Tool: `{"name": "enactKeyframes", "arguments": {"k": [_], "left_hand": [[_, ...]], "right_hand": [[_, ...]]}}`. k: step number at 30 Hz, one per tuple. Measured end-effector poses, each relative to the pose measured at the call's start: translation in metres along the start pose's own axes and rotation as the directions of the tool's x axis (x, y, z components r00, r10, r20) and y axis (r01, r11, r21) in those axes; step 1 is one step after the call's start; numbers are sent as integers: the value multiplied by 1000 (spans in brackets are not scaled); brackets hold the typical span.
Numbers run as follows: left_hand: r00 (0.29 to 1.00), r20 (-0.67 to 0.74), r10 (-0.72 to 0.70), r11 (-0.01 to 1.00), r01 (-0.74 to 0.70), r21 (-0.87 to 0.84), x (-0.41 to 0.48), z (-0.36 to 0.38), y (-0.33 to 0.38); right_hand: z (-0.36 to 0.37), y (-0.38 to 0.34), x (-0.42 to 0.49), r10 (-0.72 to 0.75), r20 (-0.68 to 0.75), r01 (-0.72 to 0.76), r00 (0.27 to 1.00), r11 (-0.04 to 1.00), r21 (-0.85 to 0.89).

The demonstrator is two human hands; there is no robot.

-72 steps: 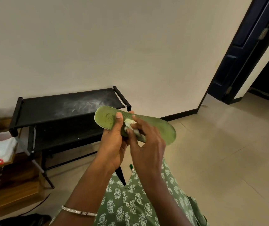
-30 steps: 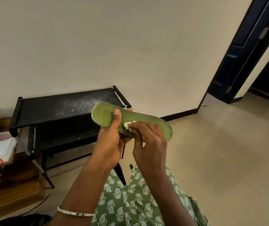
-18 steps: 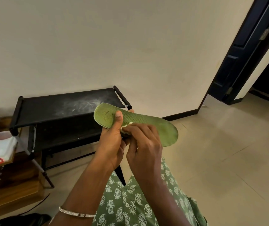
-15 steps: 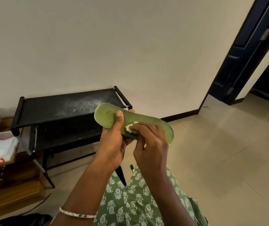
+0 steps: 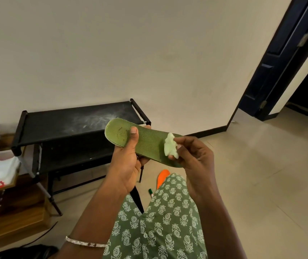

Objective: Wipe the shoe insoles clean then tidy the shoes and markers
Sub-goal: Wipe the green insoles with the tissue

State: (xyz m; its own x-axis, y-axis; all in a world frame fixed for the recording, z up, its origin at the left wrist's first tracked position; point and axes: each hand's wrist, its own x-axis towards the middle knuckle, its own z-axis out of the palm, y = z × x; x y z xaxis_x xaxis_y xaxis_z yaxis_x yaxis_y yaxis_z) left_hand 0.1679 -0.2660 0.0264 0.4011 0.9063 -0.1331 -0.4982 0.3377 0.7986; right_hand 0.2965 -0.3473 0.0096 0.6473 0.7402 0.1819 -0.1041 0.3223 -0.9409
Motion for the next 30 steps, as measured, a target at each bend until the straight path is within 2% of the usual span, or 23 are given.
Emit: {"name": "enactKeyframes", "arguments": {"k": [6, 8, 11, 14, 18, 21, 24, 28, 30], "left_hand": [[1000, 0, 5, 1000, -5, 4, 0, -2, 0], [1000, 18, 0, 1000, 0, 4, -1, -1, 0], [998, 57, -28, 1000, 27, 12, -4, 3, -2], [995, 94, -35, 999, 32, 35, -5, 5, -4], [992, 120, -38, 998, 30, 63, -6, 7, -6], [993, 117, -17, 998, 8, 70, -6, 6, -5], [995, 97, -3, 999, -2, 53, -5, 5, -3], [998, 69, -16, 1000, 16, 1, -6, 6, -3], [998, 57, -9, 1000, 10, -7, -5, 5, -3]], "right_hand": [[-3, -1, -1, 40, 20, -37, 999, 994, -101], [-4, 1, 0, -17, -29, 9, 999, 964, -267], [-2, 10, -1, -264, -80, 167, 961, 789, -591], [0, 17, 2, -453, -38, 274, 891, 601, -750], [8, 20, -2, -518, -48, 270, 854, 520, -810], [17, 20, -7, -529, -11, 310, 849, 514, -800], [29, 19, -15, -577, 65, 403, 814, 480, -779], [46, 22, -26, -617, 231, 521, 752, 343, -782], [40, 22, -21, -622, 229, 515, 749, 329, -792]]}}
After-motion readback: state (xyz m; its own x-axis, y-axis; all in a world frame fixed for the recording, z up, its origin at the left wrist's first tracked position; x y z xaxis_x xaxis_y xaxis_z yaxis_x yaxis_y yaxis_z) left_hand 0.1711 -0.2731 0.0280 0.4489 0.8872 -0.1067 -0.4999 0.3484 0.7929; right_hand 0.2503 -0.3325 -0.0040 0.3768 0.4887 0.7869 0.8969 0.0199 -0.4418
